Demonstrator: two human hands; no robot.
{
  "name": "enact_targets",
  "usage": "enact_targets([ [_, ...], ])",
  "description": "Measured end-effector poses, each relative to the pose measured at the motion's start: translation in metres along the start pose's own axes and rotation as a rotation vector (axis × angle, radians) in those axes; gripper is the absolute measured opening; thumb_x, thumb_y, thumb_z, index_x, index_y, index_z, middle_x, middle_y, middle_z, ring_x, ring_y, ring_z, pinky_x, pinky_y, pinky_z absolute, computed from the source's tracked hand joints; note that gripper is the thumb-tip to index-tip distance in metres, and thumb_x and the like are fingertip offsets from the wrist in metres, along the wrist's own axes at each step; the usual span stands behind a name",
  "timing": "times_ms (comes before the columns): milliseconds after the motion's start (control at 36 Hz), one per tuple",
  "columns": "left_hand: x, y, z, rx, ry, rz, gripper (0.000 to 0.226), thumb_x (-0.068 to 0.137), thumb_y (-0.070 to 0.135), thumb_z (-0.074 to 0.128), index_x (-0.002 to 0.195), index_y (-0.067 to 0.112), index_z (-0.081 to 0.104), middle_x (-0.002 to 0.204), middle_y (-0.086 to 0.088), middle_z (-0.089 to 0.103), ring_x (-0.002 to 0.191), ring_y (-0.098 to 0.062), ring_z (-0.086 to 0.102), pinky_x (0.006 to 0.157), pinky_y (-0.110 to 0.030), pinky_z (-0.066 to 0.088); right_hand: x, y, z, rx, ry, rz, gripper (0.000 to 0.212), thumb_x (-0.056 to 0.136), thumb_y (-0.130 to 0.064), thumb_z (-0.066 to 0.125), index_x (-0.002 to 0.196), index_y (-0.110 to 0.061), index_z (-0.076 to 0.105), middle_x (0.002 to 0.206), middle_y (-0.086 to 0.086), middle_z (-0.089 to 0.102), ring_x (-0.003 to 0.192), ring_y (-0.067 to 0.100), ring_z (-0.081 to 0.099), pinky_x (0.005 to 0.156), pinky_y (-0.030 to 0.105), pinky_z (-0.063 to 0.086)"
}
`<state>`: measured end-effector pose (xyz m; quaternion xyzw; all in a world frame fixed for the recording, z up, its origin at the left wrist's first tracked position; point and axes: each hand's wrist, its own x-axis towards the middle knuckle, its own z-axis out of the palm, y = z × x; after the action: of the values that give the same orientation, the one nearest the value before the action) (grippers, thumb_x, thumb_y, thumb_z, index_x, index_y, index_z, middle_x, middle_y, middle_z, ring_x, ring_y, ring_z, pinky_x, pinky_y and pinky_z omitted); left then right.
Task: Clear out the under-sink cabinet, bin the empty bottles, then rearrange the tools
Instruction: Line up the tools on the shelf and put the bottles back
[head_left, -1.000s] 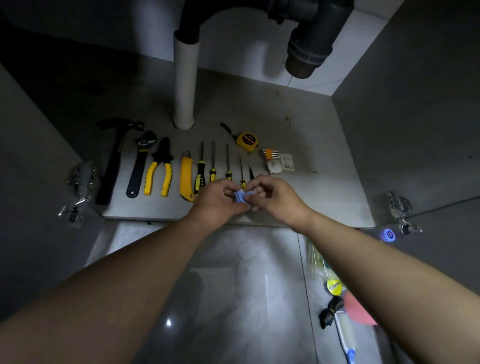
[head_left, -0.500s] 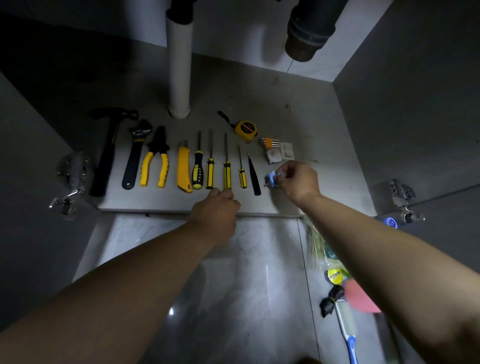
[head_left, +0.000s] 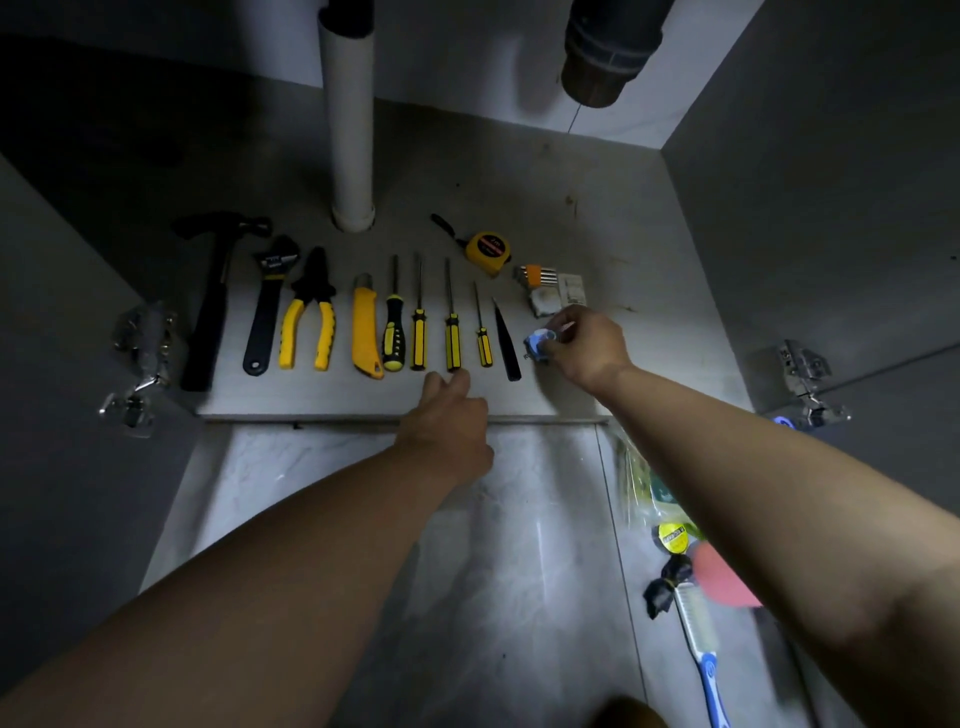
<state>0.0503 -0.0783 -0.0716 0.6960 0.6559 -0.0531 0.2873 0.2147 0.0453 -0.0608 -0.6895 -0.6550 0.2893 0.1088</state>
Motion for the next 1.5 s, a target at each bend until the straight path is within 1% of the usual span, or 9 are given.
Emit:
enact_targets([
  [194,-0.005,0.005,0.016,0.093,0.024,0.003,0.081,0.087,0.047,0.059,0.156,0.016,0.030,0.154,-0.008,0.027,0.135,-0.033,0.028,0.110,-0.046,0.039,-0.030,0.026,-0.049,-0.035,-0.111,-0.056,0.016,0.092,-0.027,0.063,0.104,-0.017,0.067,0.092,0.007,0.075,0.086,0.025,0.072,0.085,0.036,0.057],
  [361,-0.017,0.016,0.027,0.125,-0.123,-0.050,0.103,0.090,0.048,0.063,0.162,0.014,-0.002,0.169,-0.008,-0.015,0.156,-0.032,-0.007,0.123,-0.053,0.021,-0.083,0.079,-0.090,0.023,-0.217,0.073,0.008,0.090,-0.012,0.062,0.094,-0.009,0.069,0.088,0.018,0.075,0.080,0.037,0.073,0.081,0.049,0.060],
  [500,-0.032,0.053,0.033,0.025,-0.231,-0.031,0.066,0.097,0.043,0.054,0.155,0.019,0.032,0.163,-0.013,0.021,0.149,-0.034,0.023,0.117,-0.047,0.034,-0.145,0.138,-0.108,0.159,-0.220,0.227,0.010,0.095,-0.005,0.058,0.087,-0.007,0.064,0.072,0.013,0.065,0.058,0.018,0.063,0.057,0.027,0.056],
  [611,-0.045,0.088,0.048,-0.132,-0.323,0.057,0.054,0.098,0.037,0.058,0.147,0.019,0.048,0.156,-0.008,0.041,0.141,-0.027,0.042,0.112,-0.033,0.036,-0.202,0.189,-0.102,0.258,-0.271,0.402,0.008,0.094,-0.008,0.061,0.089,-0.003,0.065,0.067,0.013,0.065,0.055,0.018,0.062,0.057,0.027,0.054],
  [778,-0.053,0.135,0.080,-0.148,-0.370,0.143,0.039,0.098,0.034,0.060,0.134,0.019,0.060,0.142,-0.004,0.056,0.127,-0.021,0.054,0.101,-0.027,0.042,-0.265,0.264,-0.059,0.121,-0.391,0.644,0.021,0.092,-0.015,0.064,0.107,-0.001,0.065,0.102,0.022,0.072,0.083,0.029,0.071,0.084,0.039,0.061],
  [861,-0.050,0.152,0.098,-0.162,-0.400,0.170,0.036,0.097,0.030,0.062,0.131,0.020,0.062,0.136,-0.003,0.059,0.122,-0.020,0.056,0.095,-0.023,0.042,-0.284,0.290,-0.031,-0.053,-0.297,0.675,0.046,0.091,-0.030,0.066,0.126,-0.004,0.049,0.127,0.020,0.057,0.116,0.035,0.059,0.089,0.033,0.049],
  [1000,-0.037,0.167,0.129,-0.180,-0.434,0.219,0.030,0.097,0.026,0.064,0.126,0.020,0.064,0.126,-0.003,0.063,0.112,-0.016,0.060,0.089,-0.018,0.041,-0.281,0.315,0.010,0.022,-0.241,0.800,0.053,0.091,-0.025,0.063,0.135,-0.008,0.038,0.137,0.018,0.039,0.122,0.037,0.052,0.097,0.043,0.046],
  [1333,-0.026,0.160,0.144,-0.244,-0.444,0.159,0.025,0.099,0.019,0.058,0.122,0.015,0.068,0.122,-0.003,0.067,0.110,-0.018,0.064,0.090,-0.021,0.048,-0.284,0.328,0.032,-0.078,-0.130,0.644,0.024,0.085,-0.035,0.066,0.100,-0.018,0.056,0.107,0.009,0.064,0.099,0.030,0.063,0.075,0.030,0.044],
  [1500,-0.026,0.138,0.096,-0.074,-0.201,0.204,0.032,0.096,0.013,0.053,0.125,0.017,0.064,0.121,-0.004,0.058,0.111,-0.021,0.060,0.096,-0.028,0.047,-0.281,0.293,0.013,0.078,-0.055,0.340,0.030,0.074,-0.035,0.072,0.072,-0.022,0.045,0.074,-0.006,0.053,0.069,0.018,0.054,0.059,0.031,0.035],
])
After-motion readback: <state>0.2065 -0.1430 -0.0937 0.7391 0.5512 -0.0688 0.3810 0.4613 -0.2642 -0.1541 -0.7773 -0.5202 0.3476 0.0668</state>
